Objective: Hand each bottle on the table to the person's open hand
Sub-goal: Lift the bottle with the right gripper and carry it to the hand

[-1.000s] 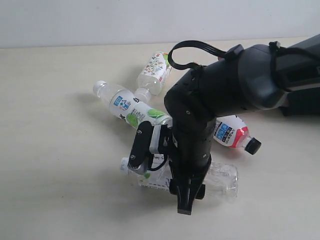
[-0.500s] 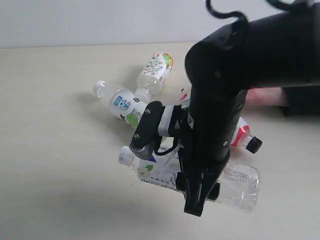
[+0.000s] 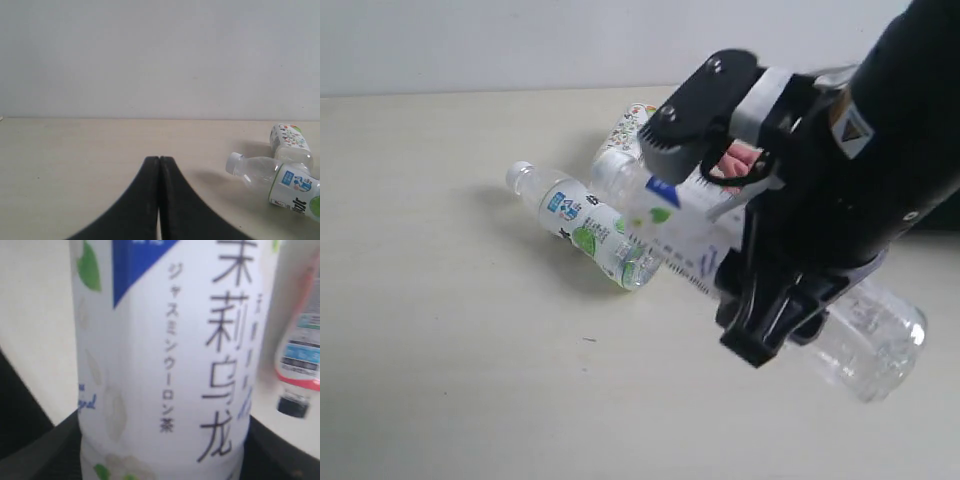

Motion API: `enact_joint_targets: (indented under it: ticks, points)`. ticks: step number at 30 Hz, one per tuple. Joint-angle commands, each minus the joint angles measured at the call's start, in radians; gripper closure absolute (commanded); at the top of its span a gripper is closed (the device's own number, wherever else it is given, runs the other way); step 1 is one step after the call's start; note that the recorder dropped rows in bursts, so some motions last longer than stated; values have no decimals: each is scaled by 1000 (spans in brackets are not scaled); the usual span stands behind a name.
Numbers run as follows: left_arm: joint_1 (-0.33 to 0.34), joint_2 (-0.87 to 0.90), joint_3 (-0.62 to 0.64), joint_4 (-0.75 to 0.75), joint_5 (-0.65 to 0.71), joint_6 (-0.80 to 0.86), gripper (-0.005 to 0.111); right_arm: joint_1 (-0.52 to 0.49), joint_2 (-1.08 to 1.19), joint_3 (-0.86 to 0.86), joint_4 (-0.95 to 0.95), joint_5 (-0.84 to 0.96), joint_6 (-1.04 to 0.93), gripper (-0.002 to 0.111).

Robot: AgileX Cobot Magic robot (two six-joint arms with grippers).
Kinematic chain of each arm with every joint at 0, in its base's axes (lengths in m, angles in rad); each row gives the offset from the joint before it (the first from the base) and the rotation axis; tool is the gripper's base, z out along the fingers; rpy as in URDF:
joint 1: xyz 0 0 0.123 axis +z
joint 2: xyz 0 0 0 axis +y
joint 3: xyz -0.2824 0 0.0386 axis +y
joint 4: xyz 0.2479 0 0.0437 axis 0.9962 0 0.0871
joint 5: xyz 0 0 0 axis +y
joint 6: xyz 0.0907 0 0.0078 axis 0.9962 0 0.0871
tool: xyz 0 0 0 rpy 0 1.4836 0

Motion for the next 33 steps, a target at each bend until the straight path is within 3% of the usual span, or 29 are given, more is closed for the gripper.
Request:
enact_joint_targets:
  ticks: [1, 2, 6, 11, 15, 21, 33]
  points:
    - [1, -7, 3, 5, 2, 2, 107, 2, -45, -2, -289, 37, 270, 108]
    - [1, -7, 3, 5, 2, 2, 107, -15, -47, -2, -364, 74, 314, 108]
    - [1, -7, 3, 5, 2, 2, 107, -111, -47, -2, -371, 86, 298, 108]
    - [1, -7, 3, 5, 2, 2, 107, -314, -24, -2, -366, 78, 300, 108]
    - [1, -7, 3, 5, 2, 2, 107, -502, 123, -74, -230, 82, 298, 108]
    - [1, -7, 3, 5, 2, 2, 107, -518, 397, -277, -187, -5, 274, 108]
    - [1, -7, 3, 5, 2, 2, 107, -518, 636, -468, -198, -134, 247, 108]
